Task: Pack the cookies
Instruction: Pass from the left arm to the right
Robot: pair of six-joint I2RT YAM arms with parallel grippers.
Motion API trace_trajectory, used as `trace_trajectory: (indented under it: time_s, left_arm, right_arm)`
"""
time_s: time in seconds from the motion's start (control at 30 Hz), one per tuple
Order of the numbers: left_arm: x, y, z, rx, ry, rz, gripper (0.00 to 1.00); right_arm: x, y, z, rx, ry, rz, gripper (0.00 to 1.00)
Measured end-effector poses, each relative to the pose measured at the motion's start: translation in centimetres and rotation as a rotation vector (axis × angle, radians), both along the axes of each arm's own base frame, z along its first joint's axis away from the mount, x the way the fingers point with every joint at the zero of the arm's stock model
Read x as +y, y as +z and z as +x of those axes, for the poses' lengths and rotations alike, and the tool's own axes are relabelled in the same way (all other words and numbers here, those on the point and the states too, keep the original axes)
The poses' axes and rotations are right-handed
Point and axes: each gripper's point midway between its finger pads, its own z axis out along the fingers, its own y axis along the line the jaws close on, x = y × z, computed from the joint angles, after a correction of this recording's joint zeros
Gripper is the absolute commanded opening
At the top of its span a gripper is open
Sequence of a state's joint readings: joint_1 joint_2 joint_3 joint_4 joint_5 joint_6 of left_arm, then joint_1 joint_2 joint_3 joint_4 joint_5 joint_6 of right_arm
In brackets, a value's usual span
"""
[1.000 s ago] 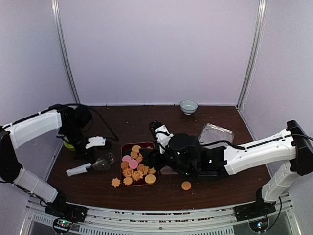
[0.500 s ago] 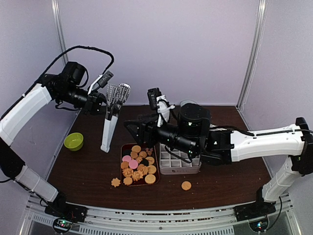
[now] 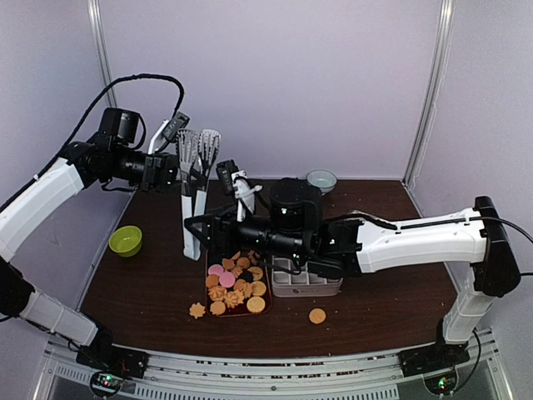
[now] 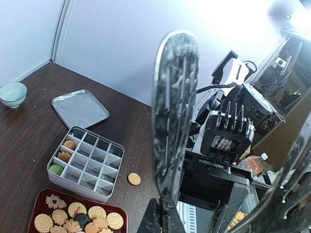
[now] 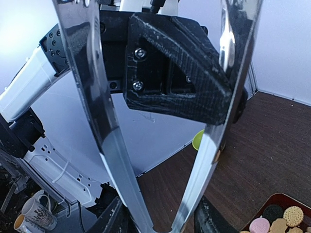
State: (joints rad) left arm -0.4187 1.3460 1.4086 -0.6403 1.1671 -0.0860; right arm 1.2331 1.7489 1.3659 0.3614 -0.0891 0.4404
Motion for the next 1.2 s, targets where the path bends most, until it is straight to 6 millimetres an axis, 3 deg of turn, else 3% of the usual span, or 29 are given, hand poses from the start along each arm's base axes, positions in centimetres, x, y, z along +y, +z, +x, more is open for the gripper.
trace_trajectory:
  time_s: [0.1,0.3,0.6,0.83,0.97,1.07,1.13,1.2]
  left_arm:
    - [-0.1,-0.1,-0.1,0.010,-0.006,-0.006,0.00]
    - [-0.1,-0.2,-0.6,0.022,-0.018,-0.010,0.00]
    - [-0.3,-0.3,-1.0,0.023,-0.033,-0.015,0.00]
    - [-0.3,-0.2,-1.0,0.024,-0.037,-0.017,0.00]
    - [-0.3,-0.2,-1.0,0.024,-0.038,-0.018,0.00]
    - [-0.3,-0.2,-1.1,0.024,-0.039,-0.018,0.01]
    - [-0.3,-0.2,-1.1,0.026,-0.039,-0.016,0.07]
    - [-0.2,-0.4,-1.1,0.032,-0.037,-0.011,0.32]
  right_arm:
    - [0.1,0.0,-0.1,0.015,0.011,0.002,0.43]
    - [0.0,-0.1,-0.5,0.049,0.069,0.031,0.51]
    - [-1.9,-0.4,0.5,0.091,0.079,0.086,0.48]
    - [-1.5,1.4,1.5,0.094,0.073,0.121,0.34]
    - [-1.0,2.7,1.7,0.083,0.074,0.133,0.18]
    - [-0.7,2.5,1.7,0.090,0.082,0.120,0.09]
    - [-0.6,2.0,1.6,0.100,0.089,0.106,0.00]
    - [-0.5,1.7,1.5,0.107,0.093,0.096,0.00]
